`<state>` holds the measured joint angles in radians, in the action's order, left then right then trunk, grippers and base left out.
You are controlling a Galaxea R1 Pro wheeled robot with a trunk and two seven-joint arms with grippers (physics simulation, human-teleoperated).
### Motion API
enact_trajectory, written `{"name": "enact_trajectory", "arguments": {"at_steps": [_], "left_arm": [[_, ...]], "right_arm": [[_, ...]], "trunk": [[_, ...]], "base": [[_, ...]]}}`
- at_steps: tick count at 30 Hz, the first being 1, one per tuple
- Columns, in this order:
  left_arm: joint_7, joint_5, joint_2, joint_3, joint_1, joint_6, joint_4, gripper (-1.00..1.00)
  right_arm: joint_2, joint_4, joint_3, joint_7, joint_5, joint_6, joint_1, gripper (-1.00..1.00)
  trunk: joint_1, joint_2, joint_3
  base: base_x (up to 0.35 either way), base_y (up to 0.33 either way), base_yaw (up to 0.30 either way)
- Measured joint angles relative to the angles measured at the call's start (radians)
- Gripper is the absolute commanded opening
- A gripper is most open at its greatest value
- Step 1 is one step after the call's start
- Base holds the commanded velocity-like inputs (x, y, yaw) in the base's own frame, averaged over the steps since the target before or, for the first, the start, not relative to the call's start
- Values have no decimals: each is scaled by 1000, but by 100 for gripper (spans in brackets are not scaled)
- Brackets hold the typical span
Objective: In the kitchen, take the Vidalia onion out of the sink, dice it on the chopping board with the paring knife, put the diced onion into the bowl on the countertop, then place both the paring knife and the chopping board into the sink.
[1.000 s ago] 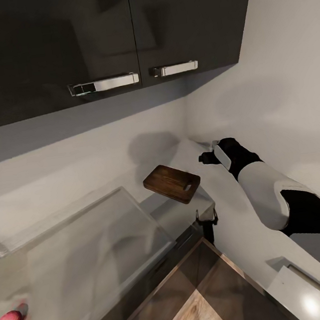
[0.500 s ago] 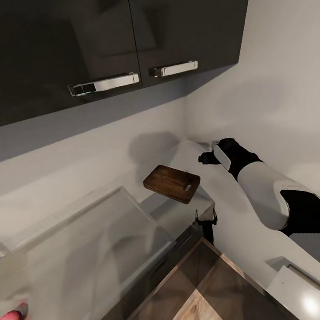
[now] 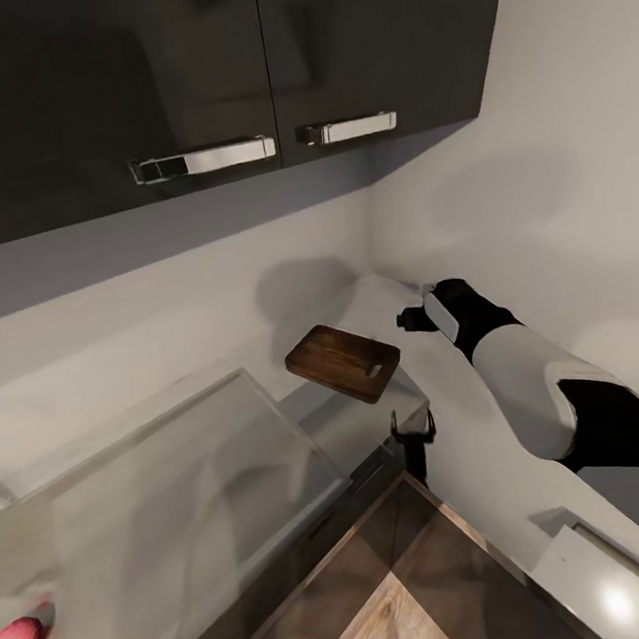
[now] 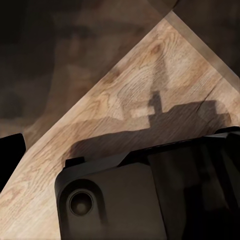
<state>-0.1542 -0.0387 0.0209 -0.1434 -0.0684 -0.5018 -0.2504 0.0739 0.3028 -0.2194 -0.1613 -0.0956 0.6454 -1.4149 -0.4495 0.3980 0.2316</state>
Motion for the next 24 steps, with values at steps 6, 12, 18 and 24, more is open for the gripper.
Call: {"name": "enact_trajectory", "arguments": {"at_steps": [6, 12, 18, 24], "left_arm": [[0, 0, 0, 0, 0, 0, 0, 100], [0, 0, 0, 0, 0, 0, 0, 100], [0, 0, 0, 0, 0, 0, 0, 100], [0, 0, 0, 0, 0, 0, 0, 100]], "right_arm": [[11, -12, 0, 0, 0, -1, 0, 100], [16, -18, 0, 0, 0, -1, 0, 100], [26, -21, 0, 0, 0, -2, 0, 100], [29, -22, 0, 1, 0, -2, 0, 100]], "trunk": [[0, 0, 9], [0, 0, 18], [0, 0, 26], [0, 0, 28]], "base": [[0, 0, 0], [0, 0, 0], [0, 0, 0], [0, 0, 0]]}}
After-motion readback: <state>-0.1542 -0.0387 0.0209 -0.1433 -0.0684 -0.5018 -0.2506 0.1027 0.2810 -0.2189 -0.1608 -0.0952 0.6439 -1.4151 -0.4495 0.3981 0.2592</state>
